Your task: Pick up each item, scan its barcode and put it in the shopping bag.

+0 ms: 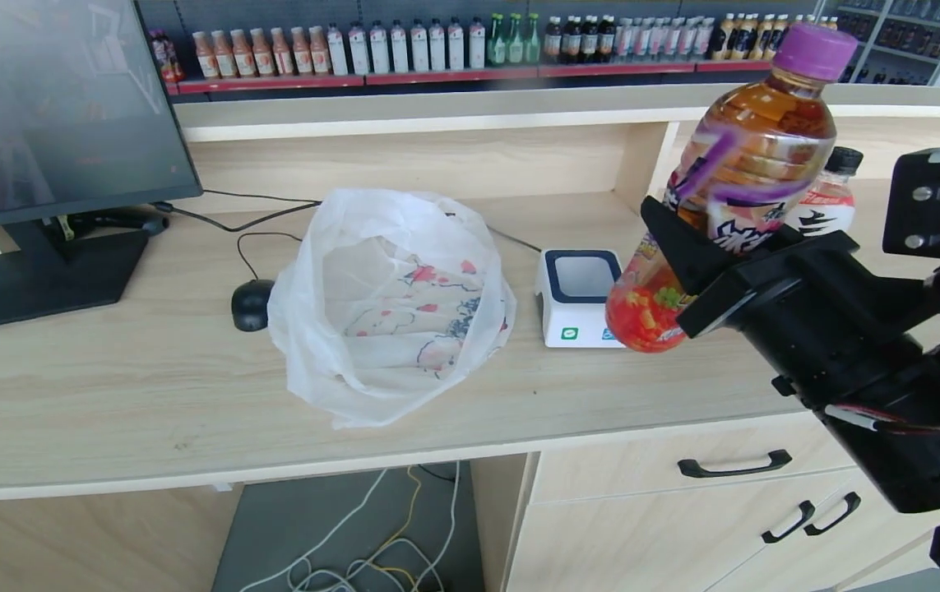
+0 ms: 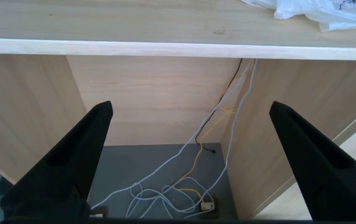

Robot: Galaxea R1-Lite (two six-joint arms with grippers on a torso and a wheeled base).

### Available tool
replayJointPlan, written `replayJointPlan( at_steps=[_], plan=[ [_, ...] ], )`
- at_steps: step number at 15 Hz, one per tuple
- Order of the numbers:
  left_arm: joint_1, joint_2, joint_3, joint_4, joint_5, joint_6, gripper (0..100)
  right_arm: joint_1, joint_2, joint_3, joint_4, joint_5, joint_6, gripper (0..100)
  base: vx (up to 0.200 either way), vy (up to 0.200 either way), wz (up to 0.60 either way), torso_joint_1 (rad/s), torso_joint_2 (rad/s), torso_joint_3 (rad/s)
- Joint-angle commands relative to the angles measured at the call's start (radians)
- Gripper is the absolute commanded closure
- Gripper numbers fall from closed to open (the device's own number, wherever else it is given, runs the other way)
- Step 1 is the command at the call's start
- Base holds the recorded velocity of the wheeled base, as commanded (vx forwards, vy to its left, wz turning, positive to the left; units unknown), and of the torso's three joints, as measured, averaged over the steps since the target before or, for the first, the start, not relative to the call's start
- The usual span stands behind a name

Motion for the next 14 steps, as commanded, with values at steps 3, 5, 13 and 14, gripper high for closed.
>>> replayJointPlan(
  at_steps=[3,5,13,14],
  plan=[
    [0.000,0.001,0.000,0.000,0.000,0.000,0,-0.001,0.086,-0.127,0.058,-0.004,0.029,100,0.000,0.000,0.00,0.000,0.00,0.000],
    [0.000,0.001,0.000,-0.002,0.000,0.000,0,0.001,0.121,-0.242,0.159,-0.005,0.106,100,0.000,0.000,0.00,0.000,0.00,0.000],
    [0.000,0.001,0.000,0.000,0.000,0.000,0,0.001,0.255,-0.526,0.296,-0.001,0.314,100,0.000,0.000,0.00,0.000,0.00,0.000],
    [0.000,0.001,0.000,0.000,0.000,0.000,0,0.001,0.261,-0.546,0.310,0.001,0.345,100,0.000,0.000,0.00,0.000,0.00,0.000]
  ],
)
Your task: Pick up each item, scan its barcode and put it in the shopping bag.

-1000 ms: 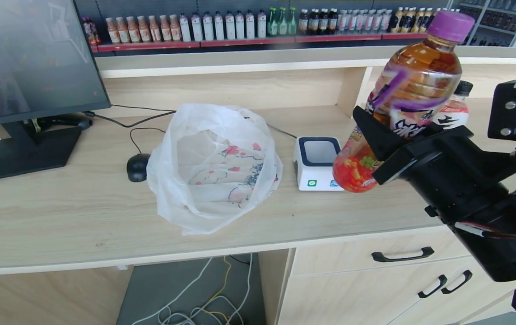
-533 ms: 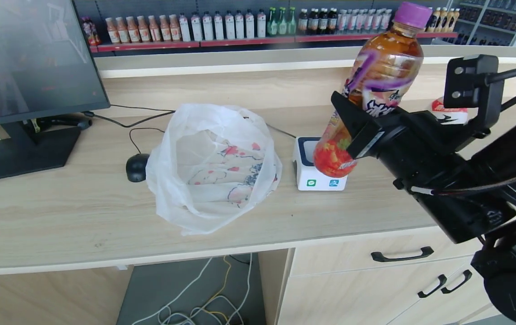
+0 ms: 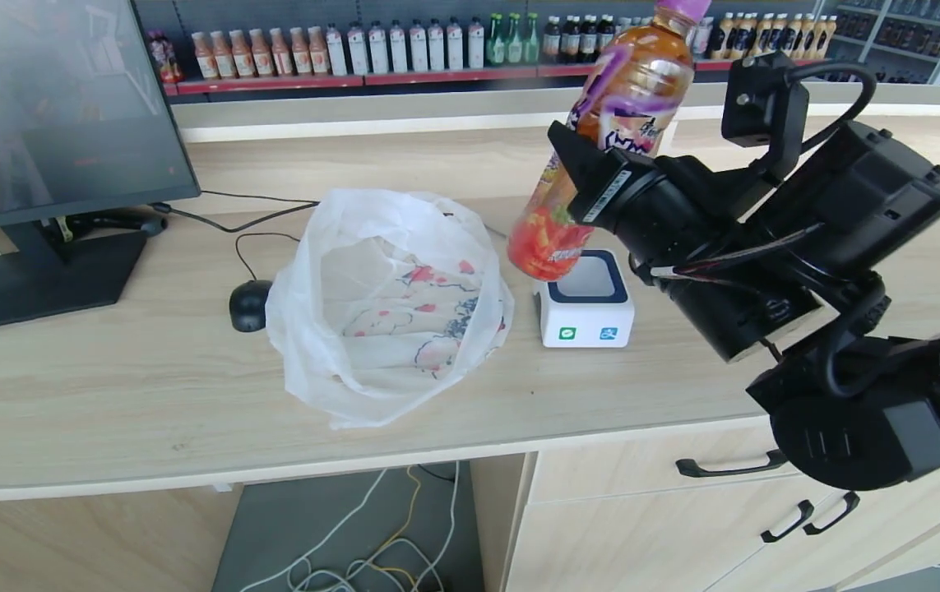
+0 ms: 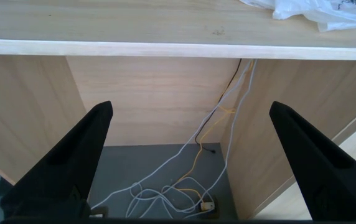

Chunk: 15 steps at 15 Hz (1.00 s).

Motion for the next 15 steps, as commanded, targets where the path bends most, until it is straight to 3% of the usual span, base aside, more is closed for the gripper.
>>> replayJointPlan(
  at_steps=[1,5,8,15],
  plan=[
    [0.000,0.001,0.000,0.000,0.000,0.000,0,0.005,0.033,-0.034,0.008,0.002,0.080,100,0.000,0.000,0.00,0.000,0.00,0.000],
    [0.000,0.001,0.000,0.000,0.000,0.000,0,-0.016,-0.011,-0.037,0.074,0.001,0.327,100,0.000,0.000,0.00,0.000,0.00,0.000],
    [0.000,0.001,0.000,0.000,0.000,0.000,0,-0.079,-0.025,-0.043,0.123,0.018,0.617,100,0.000,0.000,0.00,0.000,0.00,0.000],
    [0.000,0.001,0.000,0.000,0.000,0.000,0,-0.145,-0.037,-0.061,0.195,0.044,0.890,100,0.000,0.000,0.00,0.000,0.00,0.000]
  ],
)
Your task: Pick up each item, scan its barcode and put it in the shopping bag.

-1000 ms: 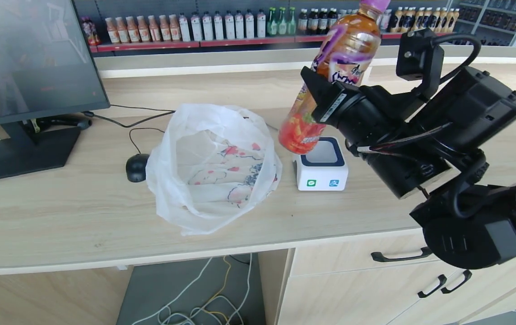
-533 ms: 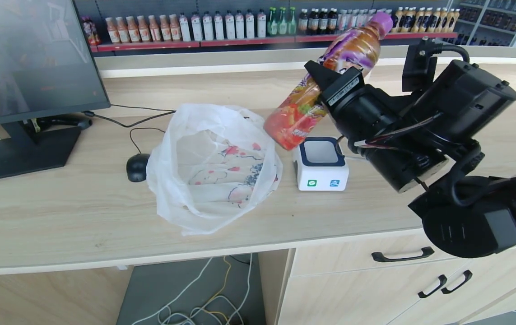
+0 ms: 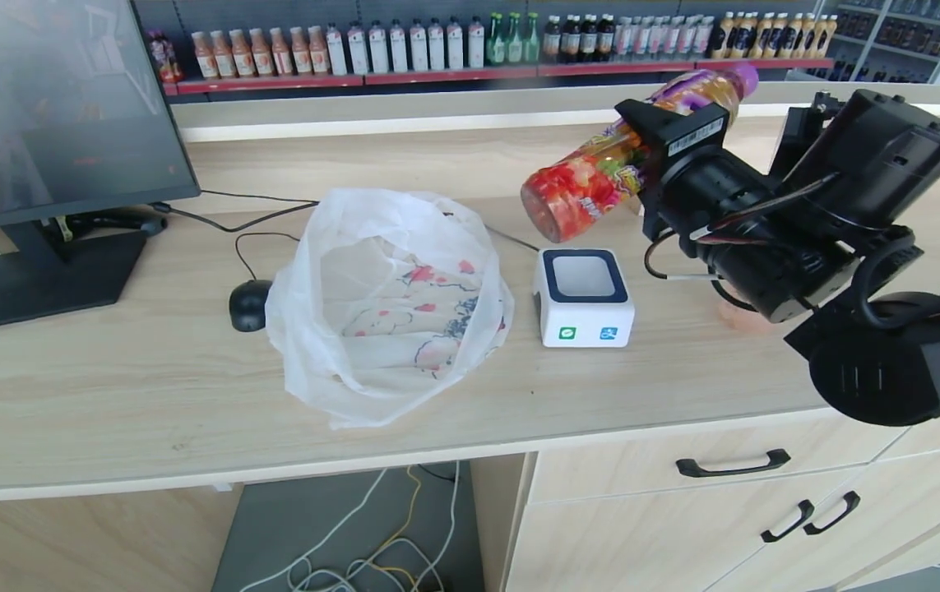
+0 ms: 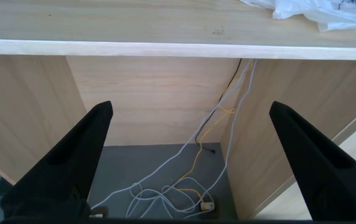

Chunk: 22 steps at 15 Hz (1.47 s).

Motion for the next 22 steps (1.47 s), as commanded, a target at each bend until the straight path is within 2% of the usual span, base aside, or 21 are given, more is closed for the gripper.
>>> replayJointPlan(
  at_steps=[1,3,6,22],
  plan=[
    [0.000,0.001,0.000,0.000,0.000,0.000,0,-0.008,-0.006,-0.003,0.029,0.009,0.082,100,0.000,0.000,0.00,0.000,0.00,0.000],
    [0.000,0.001,0.000,0.000,0.000,0.000,0,-0.045,0.006,-0.029,0.055,0.012,0.200,100,0.000,0.000,0.00,0.000,0.00,0.000],
    [0.000,0.001,0.000,0.000,0.000,0.000,0,-0.078,0.047,-0.029,0.053,0.012,0.268,100,0.000,0.000,0.00,0.000,0.00,0.000],
    [0.002,0.001,0.000,-0.001,0.000,0.000,0,-0.107,0.133,0.025,0.041,0.013,0.283,100,0.000,0.000,0.00,0.000,0.00,0.000]
  ],
)
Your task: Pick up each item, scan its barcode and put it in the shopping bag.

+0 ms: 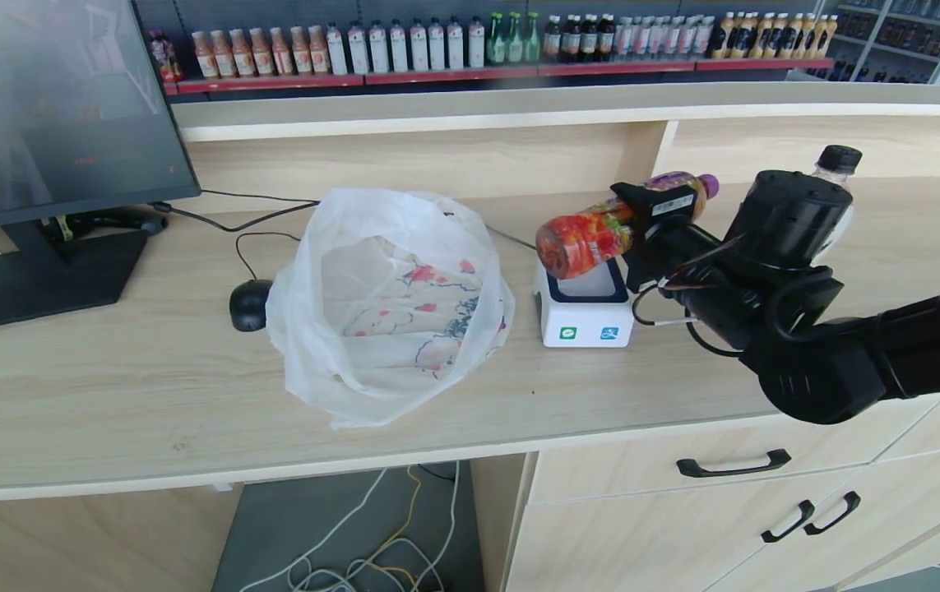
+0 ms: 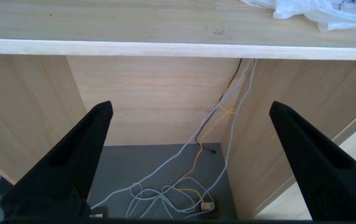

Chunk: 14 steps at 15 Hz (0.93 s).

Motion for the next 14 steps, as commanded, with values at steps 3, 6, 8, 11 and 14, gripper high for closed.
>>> replayJointPlan(
  at_steps=[3,6,8,11,14],
  plan=[
    [0.000,0.001,0.000,0.001,0.000,0.000,0,-0.006,0.003,0.022,-0.019,0.001,0.000,100,0.000,0.000,0.00,0.000,0.00,0.000],
    [0.000,0.001,0.000,0.001,0.000,0.000,0,-0.006,0.004,0.039,-0.022,0.001,0.000,100,0.000,0.000,0.00,0.000,0.00,0.000],
    [0.000,0.001,0.000,-0.001,0.000,0.000,0,-0.006,0.004,0.040,-0.022,0.001,0.000,100,0.000,0.000,0.00,0.000,0.00,0.000],
    [0.000,0.001,0.000,0.001,0.000,0.000,0,-0.006,0.004,0.039,-0.022,0.001,0.000,100,0.000,0.000,0.00,0.000,0.00,0.000],
    [0.000,0.001,0.000,0.001,0.000,0.000,0,-0.006,0.007,0.039,-0.022,0.001,0.000,100,0.000,0.000,0.00,0.000,0.00,0.000]
  ],
)
